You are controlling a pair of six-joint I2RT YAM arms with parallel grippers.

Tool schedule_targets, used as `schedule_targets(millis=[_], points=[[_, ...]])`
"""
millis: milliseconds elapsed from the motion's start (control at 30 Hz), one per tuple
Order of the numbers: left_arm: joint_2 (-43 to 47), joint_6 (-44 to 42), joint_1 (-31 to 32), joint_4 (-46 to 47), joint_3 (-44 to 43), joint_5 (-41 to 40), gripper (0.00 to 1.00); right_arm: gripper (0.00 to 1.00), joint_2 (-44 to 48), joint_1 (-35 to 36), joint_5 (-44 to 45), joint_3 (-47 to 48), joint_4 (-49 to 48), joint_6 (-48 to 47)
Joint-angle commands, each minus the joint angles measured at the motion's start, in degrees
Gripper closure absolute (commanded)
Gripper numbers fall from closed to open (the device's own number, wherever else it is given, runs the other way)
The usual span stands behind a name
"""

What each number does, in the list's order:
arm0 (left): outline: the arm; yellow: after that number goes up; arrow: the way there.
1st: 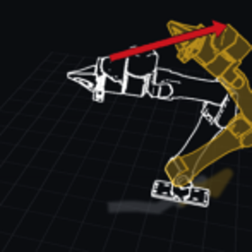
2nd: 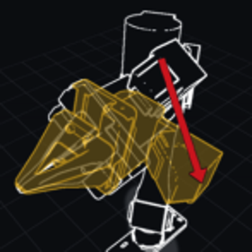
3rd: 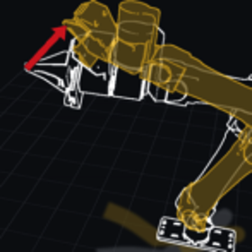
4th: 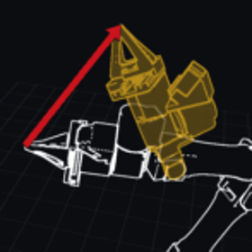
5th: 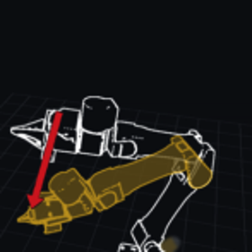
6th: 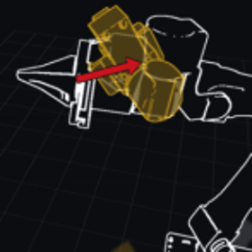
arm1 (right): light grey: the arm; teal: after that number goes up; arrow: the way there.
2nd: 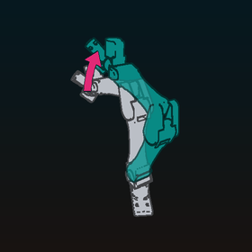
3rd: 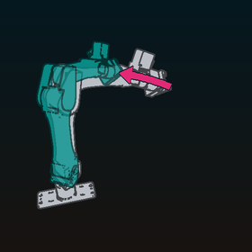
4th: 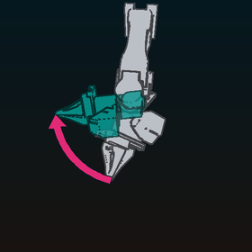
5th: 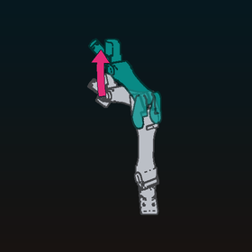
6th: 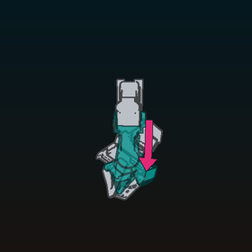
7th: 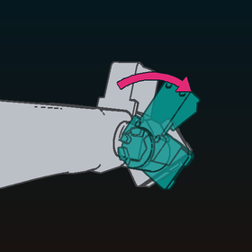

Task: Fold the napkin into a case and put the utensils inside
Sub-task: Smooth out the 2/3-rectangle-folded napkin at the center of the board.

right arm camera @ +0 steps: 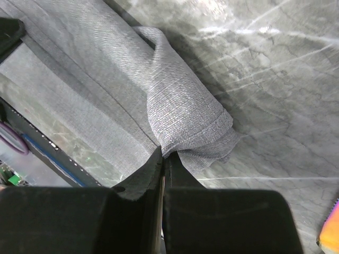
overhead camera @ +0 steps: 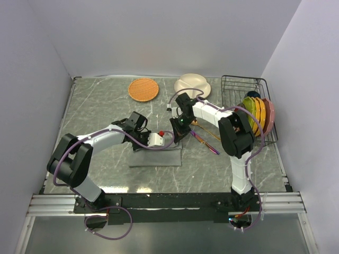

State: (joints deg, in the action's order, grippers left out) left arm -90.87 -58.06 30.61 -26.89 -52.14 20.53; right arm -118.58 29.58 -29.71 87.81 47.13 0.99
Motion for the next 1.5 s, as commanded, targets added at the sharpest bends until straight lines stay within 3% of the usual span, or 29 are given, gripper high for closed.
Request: schedule_targets(millis=[0,567,900,1467], points=[[0.3,-2.6,0.1,-2.0,-3.2,0.7,0.97,1.00,-0.6,-0.5,-1.5,3.7,1.5,-0.4],[4.2,-7.8,0.0,-2.3,1.1,-2.4,0.99,1.00,-1.5,0.4,-3.6,3.6,2.7,2.3],[1.9,-1.5,0.3,0.1,2.4,-1.1,0.99,1.00,-1.1,1.3,-2.4,0.1,2.4,3.8],[0.3,7.5,0.4,4.0,-0.6,-0.5,0.99,0.99,-2.1,0.7,-0.1,8.1,6.6,-0.1]])
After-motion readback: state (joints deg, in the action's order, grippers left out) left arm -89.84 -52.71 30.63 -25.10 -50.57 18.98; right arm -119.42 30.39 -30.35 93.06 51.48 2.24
